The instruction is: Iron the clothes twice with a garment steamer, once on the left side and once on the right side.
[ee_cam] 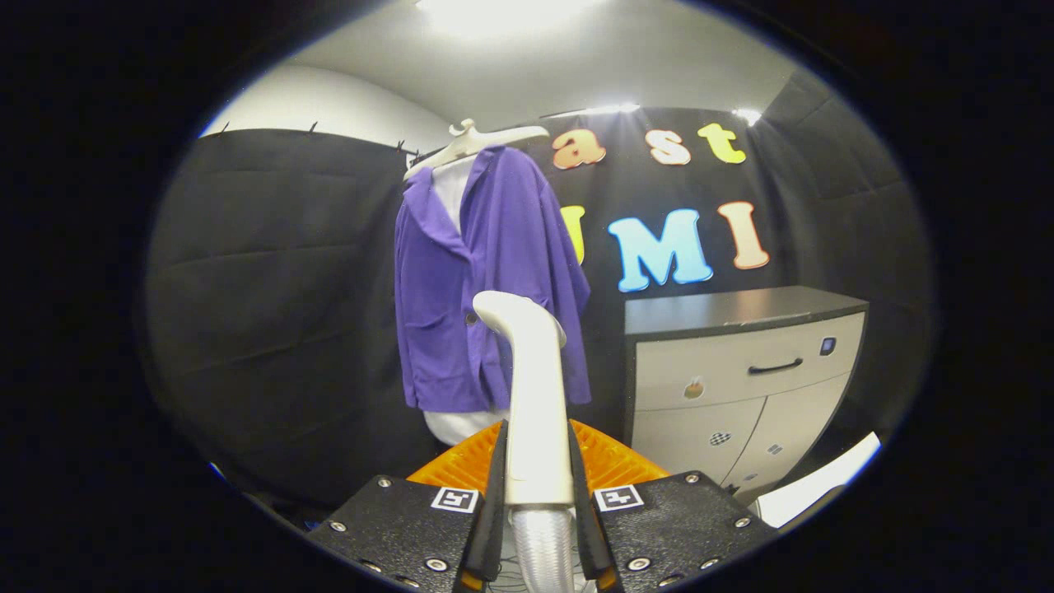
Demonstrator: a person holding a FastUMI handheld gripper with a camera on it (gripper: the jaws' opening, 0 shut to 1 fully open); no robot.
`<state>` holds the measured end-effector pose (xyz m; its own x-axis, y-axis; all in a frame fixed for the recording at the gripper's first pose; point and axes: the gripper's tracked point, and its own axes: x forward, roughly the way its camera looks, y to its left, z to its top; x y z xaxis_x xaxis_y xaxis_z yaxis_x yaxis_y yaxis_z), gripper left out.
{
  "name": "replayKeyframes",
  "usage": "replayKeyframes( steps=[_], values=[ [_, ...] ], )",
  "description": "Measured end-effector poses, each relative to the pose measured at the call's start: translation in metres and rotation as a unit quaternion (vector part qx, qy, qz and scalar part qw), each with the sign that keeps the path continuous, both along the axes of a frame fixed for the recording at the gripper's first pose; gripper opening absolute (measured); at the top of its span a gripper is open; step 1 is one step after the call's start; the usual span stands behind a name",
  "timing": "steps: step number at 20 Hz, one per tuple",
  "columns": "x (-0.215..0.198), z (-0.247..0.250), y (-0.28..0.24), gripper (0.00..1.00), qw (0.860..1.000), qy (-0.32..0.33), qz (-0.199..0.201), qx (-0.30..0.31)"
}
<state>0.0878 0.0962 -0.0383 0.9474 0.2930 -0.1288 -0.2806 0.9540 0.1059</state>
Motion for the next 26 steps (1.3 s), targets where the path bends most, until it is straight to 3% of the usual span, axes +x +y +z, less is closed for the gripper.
replayKeyframes(
  steps=[6,12,18,26],
  values=[
    [0.0,0.052,-0.057,0.37,0.996,-0.052,-0.065,0.036],
    [-0.001,0.086,-0.09,0.37,0.99,-0.072,-0.102,0.063],
    [-0.001,0.12,-0.096,0.37,0.986,-0.104,-0.107,0.069],
    [-0.001,0.123,-0.085,0.37,0.986,-0.099,-0.103,0.084]
  ],
)
